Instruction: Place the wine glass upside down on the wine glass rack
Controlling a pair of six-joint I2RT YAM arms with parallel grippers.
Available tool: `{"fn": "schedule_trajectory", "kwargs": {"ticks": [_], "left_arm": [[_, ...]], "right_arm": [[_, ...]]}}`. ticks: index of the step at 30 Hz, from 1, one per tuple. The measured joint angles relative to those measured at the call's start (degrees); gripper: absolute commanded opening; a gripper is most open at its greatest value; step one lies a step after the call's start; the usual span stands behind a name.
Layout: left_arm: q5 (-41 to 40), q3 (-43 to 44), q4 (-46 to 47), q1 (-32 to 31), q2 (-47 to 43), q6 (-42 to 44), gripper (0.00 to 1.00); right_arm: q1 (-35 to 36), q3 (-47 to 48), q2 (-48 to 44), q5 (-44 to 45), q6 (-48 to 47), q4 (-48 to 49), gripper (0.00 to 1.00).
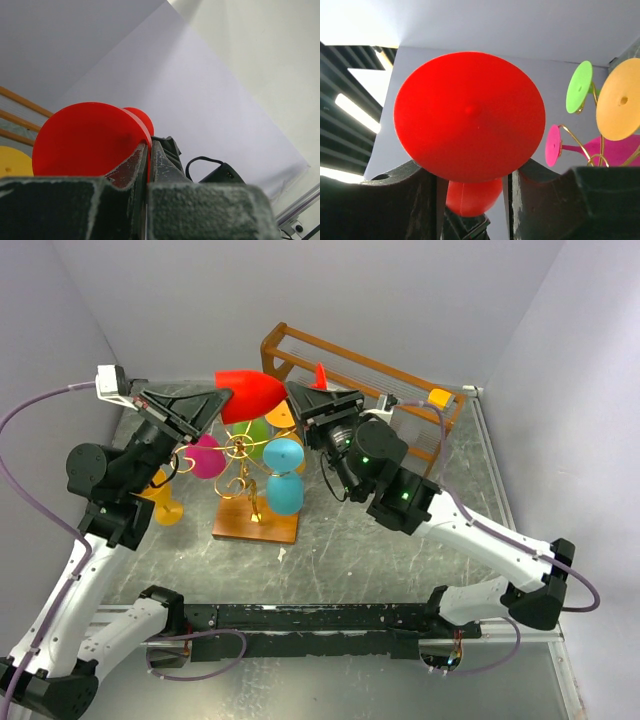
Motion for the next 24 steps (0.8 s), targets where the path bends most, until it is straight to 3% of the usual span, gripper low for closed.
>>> {"fn": "schedule_trajectory", "kwargs": {"ticks": [13, 24], "left_arm": [[-0.8, -3.3, -1.2, -1.5, -3.2, -1.9, 0.07], [2.4, 1.3, -12.5, -1.9, -4.0, -2.6, 0.07]], "right_arm": [[0.6, -2.1, 0.7, 3.7, 1.5, 2.9, 0.0], [1.1, -6.8, -2.9, 3.1, -3.7, 7.7, 0.0]]}}
